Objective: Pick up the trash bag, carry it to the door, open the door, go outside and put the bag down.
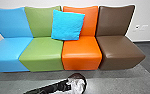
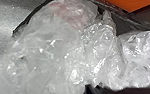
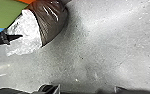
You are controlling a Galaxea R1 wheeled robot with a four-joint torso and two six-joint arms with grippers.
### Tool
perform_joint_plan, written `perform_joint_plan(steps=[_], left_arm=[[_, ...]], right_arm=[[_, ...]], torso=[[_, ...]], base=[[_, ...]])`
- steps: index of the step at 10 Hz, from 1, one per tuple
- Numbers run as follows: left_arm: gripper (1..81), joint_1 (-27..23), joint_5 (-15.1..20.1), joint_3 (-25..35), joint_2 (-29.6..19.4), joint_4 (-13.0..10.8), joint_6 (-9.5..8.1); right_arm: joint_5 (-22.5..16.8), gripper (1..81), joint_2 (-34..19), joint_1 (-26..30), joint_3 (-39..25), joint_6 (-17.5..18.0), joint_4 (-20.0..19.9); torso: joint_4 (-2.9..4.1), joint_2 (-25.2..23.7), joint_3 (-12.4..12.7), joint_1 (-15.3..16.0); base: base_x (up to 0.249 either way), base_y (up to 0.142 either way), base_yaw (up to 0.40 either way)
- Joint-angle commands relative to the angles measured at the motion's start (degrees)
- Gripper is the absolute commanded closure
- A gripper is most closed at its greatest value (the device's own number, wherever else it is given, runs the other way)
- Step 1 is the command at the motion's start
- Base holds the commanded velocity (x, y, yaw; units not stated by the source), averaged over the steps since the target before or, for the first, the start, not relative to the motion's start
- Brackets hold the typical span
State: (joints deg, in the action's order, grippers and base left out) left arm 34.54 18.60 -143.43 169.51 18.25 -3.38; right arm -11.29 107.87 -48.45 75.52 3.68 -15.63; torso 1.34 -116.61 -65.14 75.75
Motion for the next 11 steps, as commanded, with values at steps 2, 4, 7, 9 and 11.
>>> perform_joint_plan(steps=[2, 4, 7, 9, 11], left_arm=[[81.1, -6.18, 3.55, 0.79, -0.3, 1.17, -0.31], [81.1, -6.18, 3.63, 1.84, -1.09, 1.43, -0.31], [81.1, -6.1, 3.63, 3.16, -1.98, 1.97, -0.31], [81.1, -6.01, 3.55, 3.16, -1.98, 1.97, -0.31], [81.1, -6.01, 3.63, 3.16, -1.98, 2.05, -0.31]], right_arm=[[-3.65, 1.0, -2.37, 3.22, -0.04, -0.17, -1.07], [-3.65, 1.0, -1.94, 3.22, 0.05, -0.17, -1.07], [-3.65, 1.0, -1.58, 3.13, 0.41, -0.17, -1.07], [-3.65, 1.0, -1.58, 2.95, 0.49, -0.25, -1.07], [-3.65, 1.0, -1.14, 2.43, 0.93, -0.34, -0.98]], torso=[[0.0, 7.32, 0.5, -4.65], [0.0, 11.48, 0.74, -7.32], [0.0, 17.93, 0.74, -11.41], [0.0, 22.25, 0.74, -14.14], [0.0, 26.6, 4.44, -16.9]], base=[[0.0, 0.0, 0.0], [0.0, 0.0, 0.0], [0.0, 0.0, 0.0], [0.0, 0.0, 0.0], [0.0, 0.0, 0.0]])
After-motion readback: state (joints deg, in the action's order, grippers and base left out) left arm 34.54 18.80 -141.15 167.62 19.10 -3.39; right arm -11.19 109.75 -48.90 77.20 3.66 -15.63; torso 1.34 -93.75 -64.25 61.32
